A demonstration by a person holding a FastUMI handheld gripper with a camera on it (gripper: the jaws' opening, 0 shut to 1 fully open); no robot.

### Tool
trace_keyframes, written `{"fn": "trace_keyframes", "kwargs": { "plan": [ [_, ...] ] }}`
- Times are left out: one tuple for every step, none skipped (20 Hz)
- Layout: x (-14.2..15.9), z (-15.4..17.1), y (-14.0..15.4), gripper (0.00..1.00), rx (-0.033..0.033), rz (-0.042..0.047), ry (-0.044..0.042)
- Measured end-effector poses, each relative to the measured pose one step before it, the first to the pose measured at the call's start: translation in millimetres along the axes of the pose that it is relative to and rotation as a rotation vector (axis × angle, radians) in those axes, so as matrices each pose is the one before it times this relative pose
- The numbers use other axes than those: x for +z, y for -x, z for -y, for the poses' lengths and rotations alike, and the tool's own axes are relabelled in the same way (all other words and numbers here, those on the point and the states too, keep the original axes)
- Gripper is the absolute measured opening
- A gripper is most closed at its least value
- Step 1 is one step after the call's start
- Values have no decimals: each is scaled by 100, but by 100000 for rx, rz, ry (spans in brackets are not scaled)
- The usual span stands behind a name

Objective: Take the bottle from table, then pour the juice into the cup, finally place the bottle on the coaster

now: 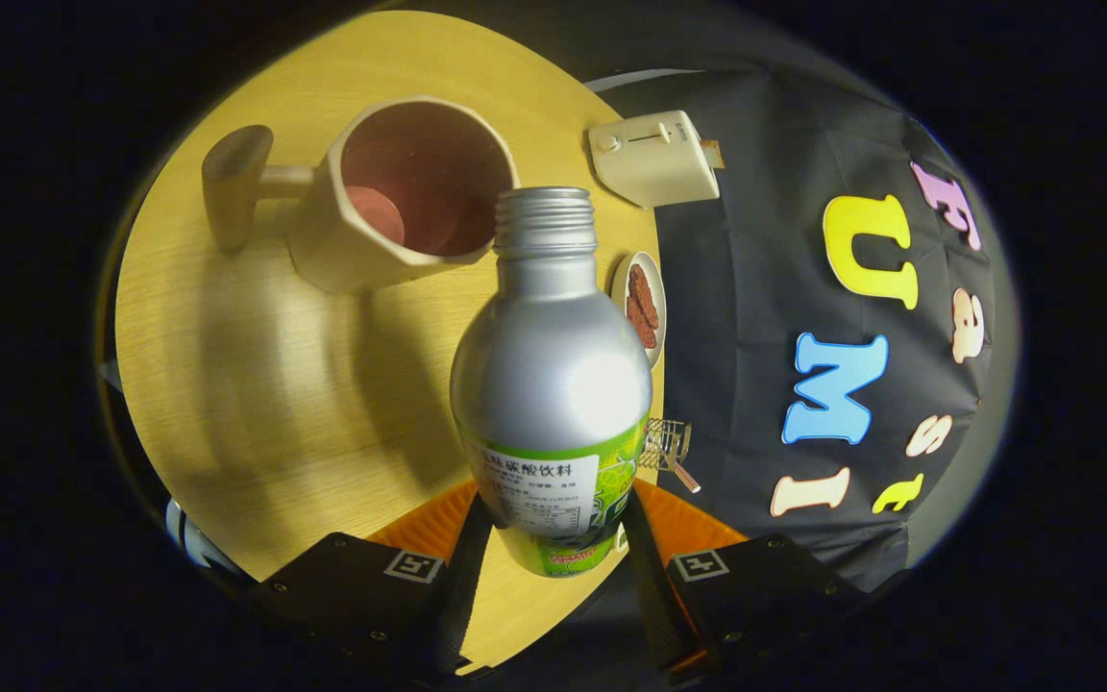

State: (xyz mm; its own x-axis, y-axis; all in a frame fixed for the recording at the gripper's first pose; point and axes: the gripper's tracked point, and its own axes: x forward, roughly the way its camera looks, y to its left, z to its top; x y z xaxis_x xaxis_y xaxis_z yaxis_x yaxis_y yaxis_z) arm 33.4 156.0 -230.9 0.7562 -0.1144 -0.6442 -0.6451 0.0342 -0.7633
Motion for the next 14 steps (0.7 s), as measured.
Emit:
{"fn": "trace_keyframes", "kwargs": {
  "plan": [
    [-14,102,-19,72,-93,-874,1391],
    [21,127,-55,72,-162,-826,1615],
    [-47,210,-15,72,-255,-885,1842],
    [28,202,62,72,-301,-478,1760],
    [-48,81,41,72,-119,-399,1535],
    [-50,143,-127,72,-146,-562,1506],
    [-63,214,13,72,-352,-484,1437],
    [-51,41,110,72,-156,-482,1405],
    [4,77,18,72,-108,-520,1444],
    [-33,-11,13,72,-333,-405,1735],
    [0,164,95,72,-224,-473,1674],
    [7,-62,-31,72,92,-320,1246],
    [-51,30,73,72,39,-564,1019],
    [-117,11,44,72,-98,-658,962]
  ]
}}
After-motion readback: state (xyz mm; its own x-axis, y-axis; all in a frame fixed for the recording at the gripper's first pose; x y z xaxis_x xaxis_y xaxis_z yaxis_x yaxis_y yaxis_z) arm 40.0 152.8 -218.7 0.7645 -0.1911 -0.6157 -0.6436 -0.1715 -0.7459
